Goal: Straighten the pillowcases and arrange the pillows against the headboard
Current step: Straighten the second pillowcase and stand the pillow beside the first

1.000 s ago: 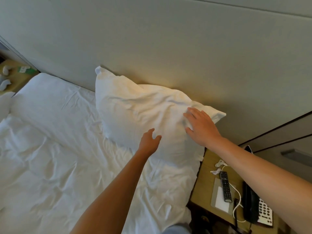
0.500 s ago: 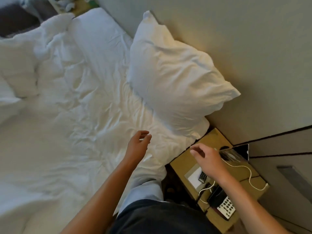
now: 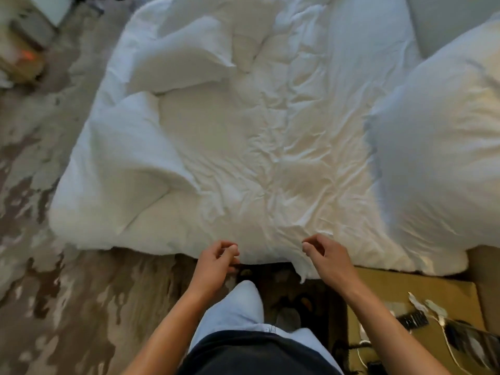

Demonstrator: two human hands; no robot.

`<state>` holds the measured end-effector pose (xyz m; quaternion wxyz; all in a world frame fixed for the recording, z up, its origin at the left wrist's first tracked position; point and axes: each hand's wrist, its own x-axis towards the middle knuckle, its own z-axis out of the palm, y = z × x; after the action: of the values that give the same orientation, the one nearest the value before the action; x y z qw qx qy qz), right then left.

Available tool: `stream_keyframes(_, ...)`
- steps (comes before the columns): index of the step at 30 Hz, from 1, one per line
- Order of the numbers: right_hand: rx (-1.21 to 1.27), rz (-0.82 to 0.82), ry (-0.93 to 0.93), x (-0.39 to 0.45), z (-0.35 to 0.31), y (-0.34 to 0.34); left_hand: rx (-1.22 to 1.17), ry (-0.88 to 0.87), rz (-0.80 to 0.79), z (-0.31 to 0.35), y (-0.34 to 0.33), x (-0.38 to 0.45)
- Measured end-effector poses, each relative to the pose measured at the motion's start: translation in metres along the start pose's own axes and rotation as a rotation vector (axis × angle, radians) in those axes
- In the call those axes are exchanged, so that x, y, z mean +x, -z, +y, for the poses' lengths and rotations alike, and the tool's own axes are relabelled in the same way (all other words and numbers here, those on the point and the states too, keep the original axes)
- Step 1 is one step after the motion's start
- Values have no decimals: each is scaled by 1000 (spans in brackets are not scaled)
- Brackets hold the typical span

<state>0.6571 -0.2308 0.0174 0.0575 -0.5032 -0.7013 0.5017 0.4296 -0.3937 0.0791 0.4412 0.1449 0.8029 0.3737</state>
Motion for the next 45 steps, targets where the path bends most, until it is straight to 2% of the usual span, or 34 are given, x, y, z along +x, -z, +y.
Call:
stream_keyframes(8, -71, -234, 214, 67, -149, -130, -238, 156, 277, -76, 133, -12)
stream_keyframes(12, -98, -252, 230, 93, -210, -191, -290, 181, 307, -98, 201, 16)
stream_keyframes(16, -124, -218, 205, 111, -253, -236, -298, 169, 256, -98, 259, 63)
stream_keyframes(24, -178, -132, 127, 135, -287, -265, -239, 58, 123, -34, 335, 172)
stream_keyframes(31, -249, -149, 78, 190, -304, -272, -293, -2, 151, 7, 365, 226)
stream_keyframes(40, -300, -375, 143, 364, -361, -358, -319, 194, 366, -19, 406, 304)
stream_keyframes(45, -302, -412, 46, 479, -375, -419, -253, 310, 425, -5, 426, 398)
